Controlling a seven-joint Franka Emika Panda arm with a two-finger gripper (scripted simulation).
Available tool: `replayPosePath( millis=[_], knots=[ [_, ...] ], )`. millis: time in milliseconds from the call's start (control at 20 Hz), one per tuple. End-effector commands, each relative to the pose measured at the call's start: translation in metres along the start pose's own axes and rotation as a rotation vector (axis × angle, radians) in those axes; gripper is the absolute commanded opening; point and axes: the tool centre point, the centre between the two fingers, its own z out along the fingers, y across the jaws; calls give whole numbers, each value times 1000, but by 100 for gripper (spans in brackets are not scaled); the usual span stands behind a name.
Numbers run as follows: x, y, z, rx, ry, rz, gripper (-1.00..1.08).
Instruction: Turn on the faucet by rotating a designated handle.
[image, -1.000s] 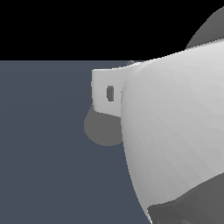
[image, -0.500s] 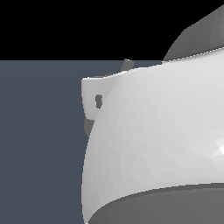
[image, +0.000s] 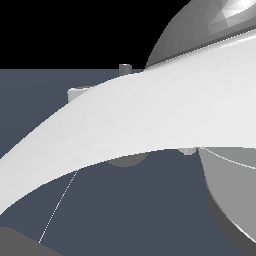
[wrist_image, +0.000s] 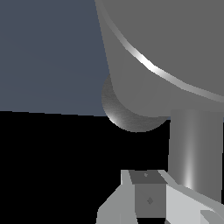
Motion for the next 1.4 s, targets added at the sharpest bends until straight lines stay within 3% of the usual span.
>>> replayPosePath(
  millis=[0, 100, 150, 200, 1350],
  knots=[
    [-49, 44, 2, -65, -60, 58, -100],
    [-51, 47, 1, -67, -63, 58, -100],
    [-3, 12, -4, -4, 2, 17, -100],
    [4, 7, 1, 12, 19, 6, -100],
    [-27, 92, 0, -53, -49, 49, -100]
  ],
)
